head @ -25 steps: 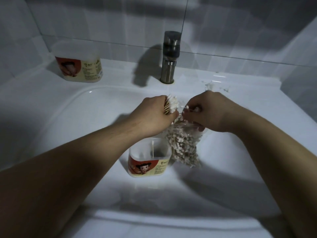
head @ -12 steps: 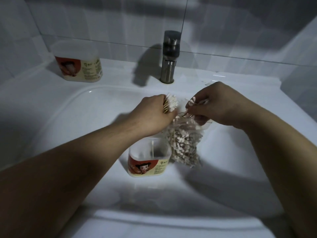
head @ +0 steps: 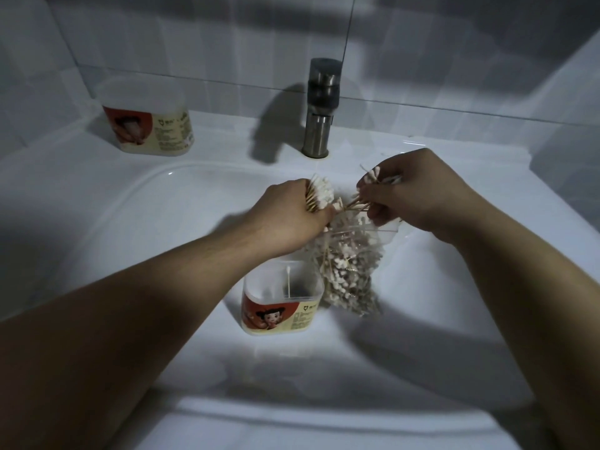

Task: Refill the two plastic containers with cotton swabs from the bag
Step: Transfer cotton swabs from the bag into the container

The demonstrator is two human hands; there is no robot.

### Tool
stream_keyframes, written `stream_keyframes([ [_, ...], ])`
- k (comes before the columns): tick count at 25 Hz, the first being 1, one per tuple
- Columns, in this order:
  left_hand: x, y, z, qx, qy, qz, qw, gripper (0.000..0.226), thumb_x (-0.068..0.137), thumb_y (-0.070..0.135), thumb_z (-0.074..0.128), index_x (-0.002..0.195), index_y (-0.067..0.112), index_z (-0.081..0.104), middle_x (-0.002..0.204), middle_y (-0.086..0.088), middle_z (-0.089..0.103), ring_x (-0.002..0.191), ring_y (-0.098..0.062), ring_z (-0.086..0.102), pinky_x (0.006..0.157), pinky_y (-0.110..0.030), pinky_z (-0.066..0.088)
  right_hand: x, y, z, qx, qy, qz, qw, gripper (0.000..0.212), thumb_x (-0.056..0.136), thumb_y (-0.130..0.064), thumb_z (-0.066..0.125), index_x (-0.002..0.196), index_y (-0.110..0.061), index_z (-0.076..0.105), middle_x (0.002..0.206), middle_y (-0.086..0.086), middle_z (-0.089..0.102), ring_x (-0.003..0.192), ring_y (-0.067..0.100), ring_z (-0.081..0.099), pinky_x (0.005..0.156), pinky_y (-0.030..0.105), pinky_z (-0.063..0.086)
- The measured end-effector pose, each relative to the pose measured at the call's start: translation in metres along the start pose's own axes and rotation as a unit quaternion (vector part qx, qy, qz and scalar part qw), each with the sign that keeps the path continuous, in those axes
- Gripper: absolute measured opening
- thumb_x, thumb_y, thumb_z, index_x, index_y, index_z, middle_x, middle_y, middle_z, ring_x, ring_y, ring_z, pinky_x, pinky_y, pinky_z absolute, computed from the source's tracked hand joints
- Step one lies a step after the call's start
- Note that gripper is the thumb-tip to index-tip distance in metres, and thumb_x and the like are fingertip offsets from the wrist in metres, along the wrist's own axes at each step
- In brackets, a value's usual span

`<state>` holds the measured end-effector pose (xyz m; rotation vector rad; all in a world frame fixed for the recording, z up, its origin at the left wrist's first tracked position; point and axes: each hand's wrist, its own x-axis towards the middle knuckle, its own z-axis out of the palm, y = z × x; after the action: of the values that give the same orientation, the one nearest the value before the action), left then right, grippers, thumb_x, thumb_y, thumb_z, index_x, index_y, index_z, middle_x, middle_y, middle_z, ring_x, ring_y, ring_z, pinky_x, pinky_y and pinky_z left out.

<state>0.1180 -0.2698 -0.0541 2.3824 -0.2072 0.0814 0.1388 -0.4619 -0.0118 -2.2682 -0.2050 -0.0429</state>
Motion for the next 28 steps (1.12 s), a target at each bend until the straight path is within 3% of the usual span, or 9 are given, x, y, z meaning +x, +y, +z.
stream_keyframes([
  [4,0.002,-0.003,0.001,-0.076,-0.012,-0.042,0.996,0.019,0.097,0.037,0.061,0.097,0.021,0.070,0.086,0.001,0.077,0.078,-0.020,0.074,0.073,-0.045,0.063,0.002,-0.002,-0.003,0.100,0.036,0.020,0.994,0.009,0.090,-0.005,0.072,0.082,0.000,0.073,0.064,0.014,0.070,0.056,0.026,0.070,0.068,0.039,0.063],
  [8,0.002,-0.001,0.002,-0.220,0.014,-0.089,0.971,0.009,0.097,0.023,0.064,0.097,0.016,0.069,0.081,0.002,0.075,0.074,-0.017,0.072,0.060,-0.030,0.058,0.002,-0.004,0.001,0.156,0.038,0.039,0.986,0.008,0.089,0.000,0.071,0.085,0.007,0.071,0.072,0.020,0.068,0.056,0.026,0.067,0.062,0.032,0.061],
  [12,0.002,0.000,0.005,-0.293,0.002,-0.099,0.951,0.009,0.091,0.021,0.073,0.098,0.014,0.070,0.074,0.001,0.066,0.066,-0.013,0.060,0.058,-0.028,0.047,0.002,-0.003,0.004,0.187,0.031,0.047,0.981,0.010,0.090,0.002,0.069,0.090,0.012,0.069,0.074,0.021,0.067,0.055,0.024,0.066,0.059,0.029,0.059],
  [19,0.002,0.004,0.010,-0.477,-0.004,-0.155,0.865,0.013,0.090,0.022,0.077,0.100,0.015,0.073,0.072,0.005,0.066,0.062,-0.007,0.059,0.057,-0.024,0.044,-0.001,-0.004,0.011,0.237,-0.011,0.039,0.971,0.018,0.092,0.001,0.068,0.097,0.018,0.066,0.080,0.027,0.067,0.061,0.025,0.067,0.063,0.029,0.059],
  [28,0.002,0.008,0.010,-0.529,0.025,-0.171,0.831,0.008,0.097,0.025,0.069,0.093,0.019,0.069,0.073,0.005,0.069,0.068,-0.007,0.062,0.064,-0.025,0.046,-0.003,-0.004,0.009,0.231,-0.015,0.045,0.972,0.007,0.091,0.001,0.069,0.093,0.008,0.070,0.079,0.022,0.069,0.062,0.023,0.068,0.061,0.025,0.058],
])
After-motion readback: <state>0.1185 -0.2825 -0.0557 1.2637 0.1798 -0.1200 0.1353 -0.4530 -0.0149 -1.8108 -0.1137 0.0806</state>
